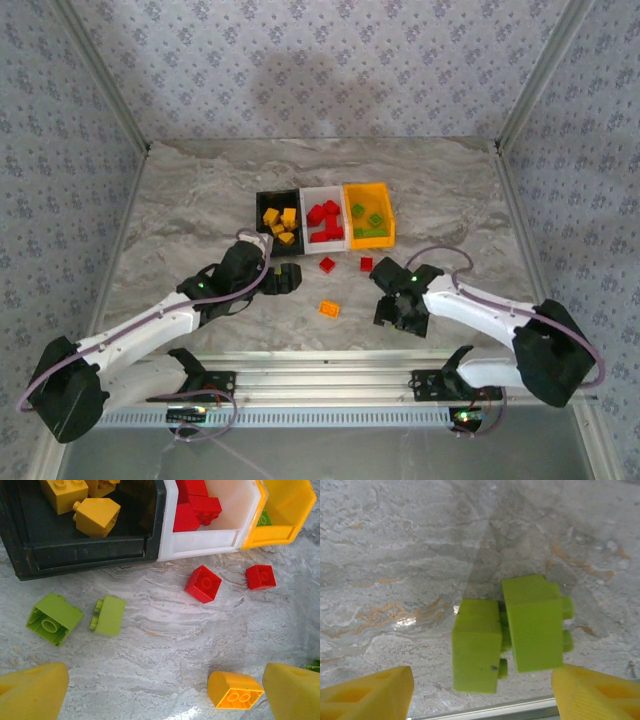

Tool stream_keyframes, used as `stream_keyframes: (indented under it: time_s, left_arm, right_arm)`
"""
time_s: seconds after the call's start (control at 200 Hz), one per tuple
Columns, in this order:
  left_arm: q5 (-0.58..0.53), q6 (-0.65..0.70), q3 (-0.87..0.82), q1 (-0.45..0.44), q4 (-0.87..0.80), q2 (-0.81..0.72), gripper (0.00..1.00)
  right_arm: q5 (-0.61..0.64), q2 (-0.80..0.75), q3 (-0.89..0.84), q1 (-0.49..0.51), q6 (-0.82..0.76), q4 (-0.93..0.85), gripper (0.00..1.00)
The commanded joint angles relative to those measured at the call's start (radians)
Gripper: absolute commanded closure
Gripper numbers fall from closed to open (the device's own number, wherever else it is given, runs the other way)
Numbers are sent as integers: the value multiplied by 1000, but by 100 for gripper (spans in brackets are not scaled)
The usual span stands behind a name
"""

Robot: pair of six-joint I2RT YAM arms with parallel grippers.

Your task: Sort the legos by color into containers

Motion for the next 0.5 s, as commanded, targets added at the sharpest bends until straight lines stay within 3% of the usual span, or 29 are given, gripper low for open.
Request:
stream_keyframes:
  time_s: [0.0,0.2,0.4,0.495]
  left_arm:
    - [-15,-5,-2,-6,11,-12,0]
    - [-36,-1,-5,-5,-12,-33,1]
    - [-46,0,-12,-4,-16,-44,0]
    - [-48,0,-14,-3,-18,-41,0]
  right_arm:
    - [-13,54,16,6,-17,29,29]
    - [6,155,85,11,-92,80,42]
    - [9,197,117,15,-130,104,67]
    - [11,196,135,24,-161,118,74]
